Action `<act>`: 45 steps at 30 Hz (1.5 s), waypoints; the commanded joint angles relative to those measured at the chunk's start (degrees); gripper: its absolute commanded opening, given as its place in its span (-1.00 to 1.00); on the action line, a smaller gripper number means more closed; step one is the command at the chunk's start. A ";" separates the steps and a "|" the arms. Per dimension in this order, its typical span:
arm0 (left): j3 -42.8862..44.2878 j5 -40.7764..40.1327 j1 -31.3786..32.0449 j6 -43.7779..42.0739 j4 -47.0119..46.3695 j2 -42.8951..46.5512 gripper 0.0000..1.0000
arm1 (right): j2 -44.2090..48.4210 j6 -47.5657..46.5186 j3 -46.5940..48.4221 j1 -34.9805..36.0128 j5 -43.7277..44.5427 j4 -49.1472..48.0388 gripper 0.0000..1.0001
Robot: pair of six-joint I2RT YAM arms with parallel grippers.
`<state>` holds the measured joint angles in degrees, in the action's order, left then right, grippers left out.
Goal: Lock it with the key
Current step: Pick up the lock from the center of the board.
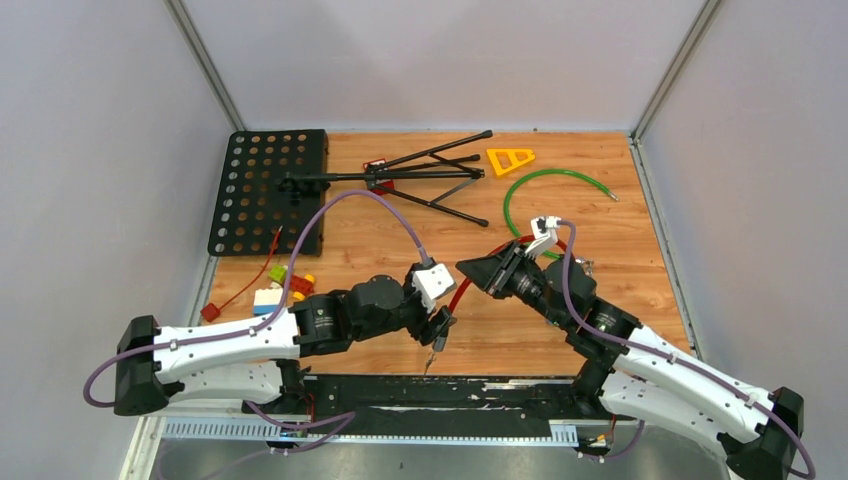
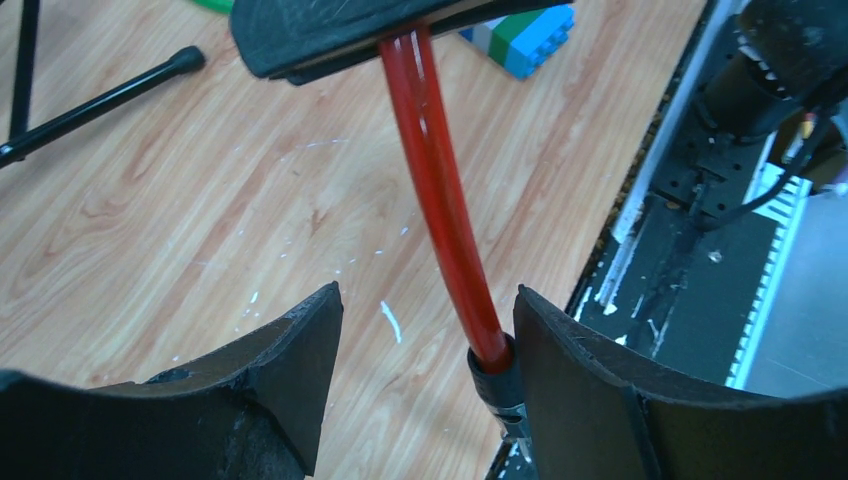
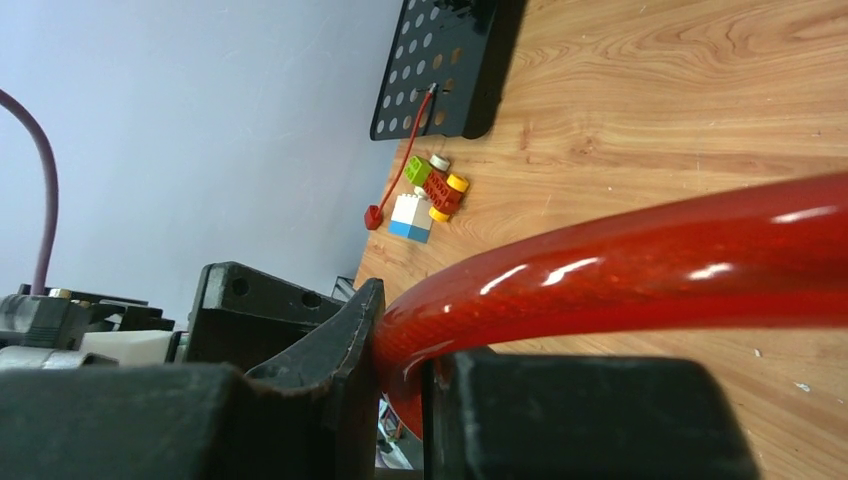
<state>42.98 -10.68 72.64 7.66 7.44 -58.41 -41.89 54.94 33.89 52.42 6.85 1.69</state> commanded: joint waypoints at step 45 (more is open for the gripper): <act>-4.76 -1.79 0.66 -8.80 -18.09 1.30 1.00 | 3.77 -0.83 9.61 -0.87 8.61 4.14 -1.00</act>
<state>36.53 -6.81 72.97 1.37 -3.68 -56.31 -38.04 54.54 42.39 51.90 17.28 11.75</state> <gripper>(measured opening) 1.000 0.157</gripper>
